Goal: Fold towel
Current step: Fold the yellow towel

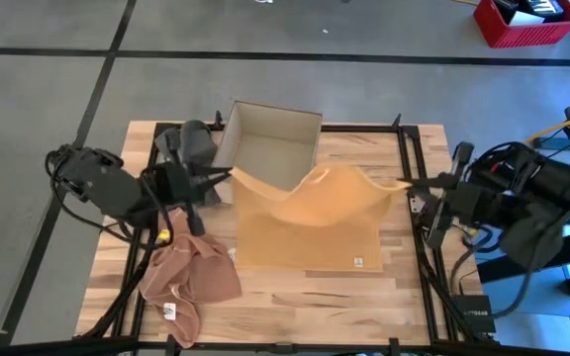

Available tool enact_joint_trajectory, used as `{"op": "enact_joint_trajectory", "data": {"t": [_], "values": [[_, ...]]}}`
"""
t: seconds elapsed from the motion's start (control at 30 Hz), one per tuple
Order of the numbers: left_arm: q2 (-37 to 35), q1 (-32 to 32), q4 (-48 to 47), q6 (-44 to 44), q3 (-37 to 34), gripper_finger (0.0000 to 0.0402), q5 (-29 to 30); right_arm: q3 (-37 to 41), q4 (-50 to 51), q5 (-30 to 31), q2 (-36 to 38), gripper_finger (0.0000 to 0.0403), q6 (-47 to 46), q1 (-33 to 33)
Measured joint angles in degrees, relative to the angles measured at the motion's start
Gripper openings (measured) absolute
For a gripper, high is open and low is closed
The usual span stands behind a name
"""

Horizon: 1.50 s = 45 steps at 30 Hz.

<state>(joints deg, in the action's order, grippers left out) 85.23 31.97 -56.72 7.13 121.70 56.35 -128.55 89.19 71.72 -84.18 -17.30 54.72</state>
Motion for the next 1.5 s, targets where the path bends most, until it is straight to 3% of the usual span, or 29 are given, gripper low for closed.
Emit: {"op": "enact_joint_trajectory", "data": {"t": [0.3,0.47,0.63,0.9,1.17,1.3,1.5], "values": [[0.1,-0.1,-7.2,-11.7,-4.9,0.0004,-0.4,7.1,0.8,-1.6,1.1,0.0007,-8.9,0.0],[0.2,3.0,-6.7,-15.8,-6.2,0.0004,-4.2,7.1,-1.1,-10.2,0.7,0.0007,-13.5,0.0],[0.7,7.2,-7.0,-20.5,-6.1,0.0004,-4.3,7.3,-4.2,-14.5,0.6,0.0007,-14.4,0.0],[6.2,7.7,-19.6,-30.3,-6.1,0.0004,-3.4,13.9,0.1,-15.7,0.3,0.0007,-22.3,0.0],[11.1,7.5,-20.4,-33.3,-6.5,0.0004,-3.0,20.5,0.7,-20.5,0.8,0.0007,-29.5,0.0],[12.8,7.0,-21.0,-35.9,-11.2,0.0004,-4.5,27.6,0.8,-22.4,0.8,0.0007,-34.6,0.0],[13.0,4.2,-15.4,-41.0,-23.7,0.0004,-14.8,39.7,0.8,-28.9,0.8,0.0007,-46.8,0.0]]}}
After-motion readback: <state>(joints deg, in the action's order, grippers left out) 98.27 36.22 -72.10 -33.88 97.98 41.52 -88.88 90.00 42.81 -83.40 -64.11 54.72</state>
